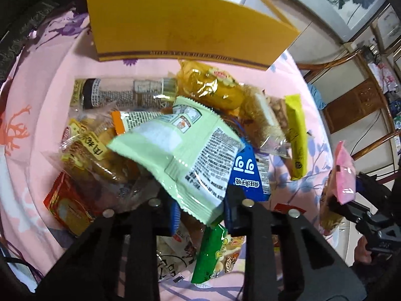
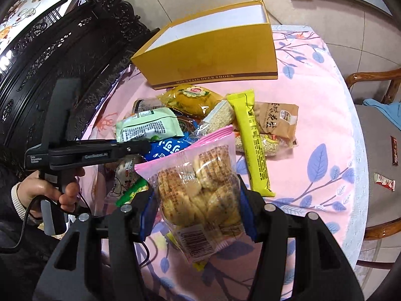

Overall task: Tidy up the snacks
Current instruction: 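Carry both packets over the yellow box and open both grippers to drop them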

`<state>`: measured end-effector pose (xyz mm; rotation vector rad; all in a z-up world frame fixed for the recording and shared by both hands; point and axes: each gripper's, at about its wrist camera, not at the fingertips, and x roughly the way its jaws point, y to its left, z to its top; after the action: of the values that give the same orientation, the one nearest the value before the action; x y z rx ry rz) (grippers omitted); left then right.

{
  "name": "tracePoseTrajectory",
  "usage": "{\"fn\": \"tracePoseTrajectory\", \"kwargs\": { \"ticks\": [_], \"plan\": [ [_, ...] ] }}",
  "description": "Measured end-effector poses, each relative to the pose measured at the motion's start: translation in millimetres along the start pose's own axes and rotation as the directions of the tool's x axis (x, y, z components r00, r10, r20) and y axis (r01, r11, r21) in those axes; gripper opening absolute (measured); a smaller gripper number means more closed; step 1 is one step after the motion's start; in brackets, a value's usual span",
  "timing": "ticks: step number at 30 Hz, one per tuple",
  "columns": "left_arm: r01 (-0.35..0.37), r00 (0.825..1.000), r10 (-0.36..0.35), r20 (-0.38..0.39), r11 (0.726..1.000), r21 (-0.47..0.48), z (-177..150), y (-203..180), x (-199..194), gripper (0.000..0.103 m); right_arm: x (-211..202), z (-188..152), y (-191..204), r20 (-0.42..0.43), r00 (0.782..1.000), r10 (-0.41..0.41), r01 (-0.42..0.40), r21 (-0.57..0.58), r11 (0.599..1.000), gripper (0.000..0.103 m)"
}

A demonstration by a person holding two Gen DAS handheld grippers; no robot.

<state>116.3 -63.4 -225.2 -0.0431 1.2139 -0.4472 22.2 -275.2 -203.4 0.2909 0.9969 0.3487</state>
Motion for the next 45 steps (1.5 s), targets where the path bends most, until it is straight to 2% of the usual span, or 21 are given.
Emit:
{"fn": "tracePoseTrajectory", "kwargs": {
  "ticks": [5,7,10,12,14,16,18,20,23,24,25,26,28,33,37,40,41,43,45],
  "plan": [
    [0.052,0.994,-0.053,0.095,0.999,0.006,-3,3,-34,0.014,-4,4,4,0.009,1.0,0.0,0.0,-0.004,1.0,0.057],
    [0.064,0.992,-0.065,0.109,0.998,0.007,-3,6,-40,0.01,-3,5,5,0.005,1.0,0.003,-0.003,-0.003,1.0,0.057],
    [0.074,0.994,-0.073,0.082,0.997,-0.012,-6,17,-32,0.009,2,7,7,-0.013,1.0,0.005,-0.005,-0.011,1.0,0.057],
    [0.093,0.995,-0.09,0.052,0.993,-0.076,-8,30,-25,0.01,3,8,10,-0.018,1.0,0.002,-0.002,-0.025,1.0,0.057],
    [0.132,0.99,-0.125,0.061,0.981,-0.141,-8,39,-24,0.018,3,9,13,-0.022,1.0,0.0,0.0,-0.034,0.999,0.057],
    [0.152,0.987,-0.139,0.077,0.967,-0.207,-4,45,-24,0.068,4,10,15,-0.027,1.0,0.0,-0.001,-0.036,0.999,0.058],
    [0.186,0.98,-0.16,0.117,0.945,-0.268,6,52,-24,0.071,5,11,16,-0.032,0.999,-0.004,0.003,-0.04,0.999,0.058],
    [0.203,0.978,-0.175,0.116,0.934,-0.296,16,54,-18,0.072,6,12,16,-0.036,0.999,-0.009,0.008,-0.042,0.999,0.058],
    [0.142,0.988,-0.12,0.094,0.946,-0.292,30,55,-2,0.072,6,13,17,-0.037,0.999,-0.017,0.016,-0.042,0.999,0.058],
    [0.12,0.991,-0.1,0.084,0.95,-0.289,33,54,3,0.064,7,13,17,-0.037,0.999,-0.021,0.019,-0.041,0.999,0.058],
    [0.111,0.992,-0.092,0.082,0.954,-0.278,36,53,7,0.031,7,13,17,-0.037,0.999,-0.024,0.022,-0.041,0.999,0.058],
    [0.088,0.995,-0.075,0.059,0.962,-0.258,40,51,12,0.022,7,13,17,-0.037,0.999,-0.03,0.028,-0.043,0.999,0.058],
    [0.076,0.996,-0.063,0.064,0.971,-0.228,42,45,12,0.014,6,13,16,-0.034,0.999,-0.036,0.034,-0.038,0.999,0.058],
    [0.04,0.992,-0.028,0.124,0.995,-0.093,37,26,-16,0.009,3,20,14,-0.021,0.999,-0.04,0.04,-0.029,0.999,0.058],
    [0.022,0.983,-0.018,0.181,0.999,-0.024,40,16,-49,0.009,-4,40,19,0.015,0.999,-0.035,0.036,-0.048,0.998,0.058],
    [-0.013,0.964,0.007,0.267,1.0,0.021,60,9,-79,0.009,-11,72,28,0.077,0.996,-0.032,0.039,-0.092,0.995,0.058],
    [-0.016,0.951,0.008,0.31,1.0,0.023,74,8,-91,0.009,-14,85,30,0.106,0.994,-0.034,0.045,-0.107,0.993,0.058],
    [-0.016,0.936,0.01,0.351,1.0,0.016,93,10,-101,0.009,-17,118,33,0.169,0.984,-0.051,0.073,-0.131,0.989,0.058],
    [0.016,0.921,-0.008,0.389,1.0,-0.017,125,16,-104,0.009,-15,157,33,0.231,0.97,-0.07,0.102,-0.131,0.986,0.058]
  ]
}}
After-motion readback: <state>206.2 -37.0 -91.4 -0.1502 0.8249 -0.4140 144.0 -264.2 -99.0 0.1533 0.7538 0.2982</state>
